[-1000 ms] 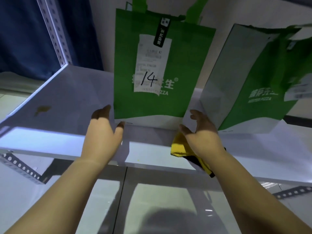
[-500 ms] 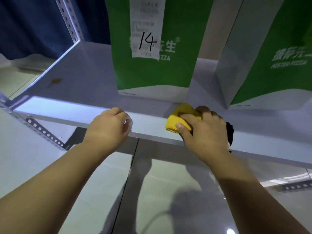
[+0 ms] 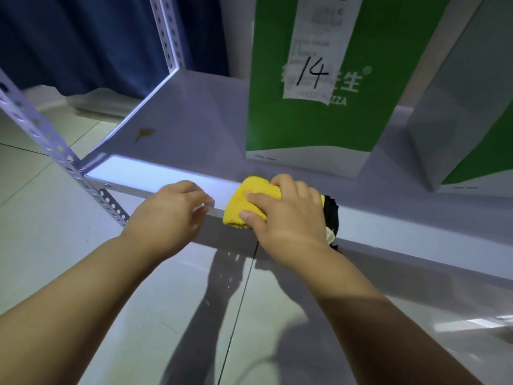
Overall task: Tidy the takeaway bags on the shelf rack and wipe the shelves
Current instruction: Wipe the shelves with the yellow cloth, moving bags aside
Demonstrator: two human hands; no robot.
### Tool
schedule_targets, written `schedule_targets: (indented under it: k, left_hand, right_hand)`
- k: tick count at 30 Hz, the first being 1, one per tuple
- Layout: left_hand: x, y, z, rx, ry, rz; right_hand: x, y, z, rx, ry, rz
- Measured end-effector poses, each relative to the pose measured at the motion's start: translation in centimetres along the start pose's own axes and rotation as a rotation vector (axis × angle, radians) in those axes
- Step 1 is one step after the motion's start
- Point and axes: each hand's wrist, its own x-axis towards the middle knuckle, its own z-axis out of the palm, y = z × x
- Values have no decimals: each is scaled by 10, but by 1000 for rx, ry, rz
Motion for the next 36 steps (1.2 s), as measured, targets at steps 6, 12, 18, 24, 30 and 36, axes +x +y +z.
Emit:
schedule_targets:
  k: [6, 12, 18, 24, 30, 36]
  left_hand:
    - [0, -15, -4, -7, 12, 23]
    - [-8, -52, -22, -14, 87, -60]
    - [-14, -96, -54, 27, 332, -239]
    - [-8, -132, -72, 66, 597, -311]
    - [6, -158, -62, -39, 593, -219]
    - [12, -164, -51, -219, 592, -209]
  right_hand:
    - [-2, 3, -7, -89, -101, -73]
    - [36, -43, 4, -94, -169, -171]
    - [86, -114, 30, -115, -152, -235]
    - [129, -142, 45, -97, -194, -312]
    - [180, -126, 60, -109, -57, -236]
    - [241, -147, 78, -194, 70, 81]
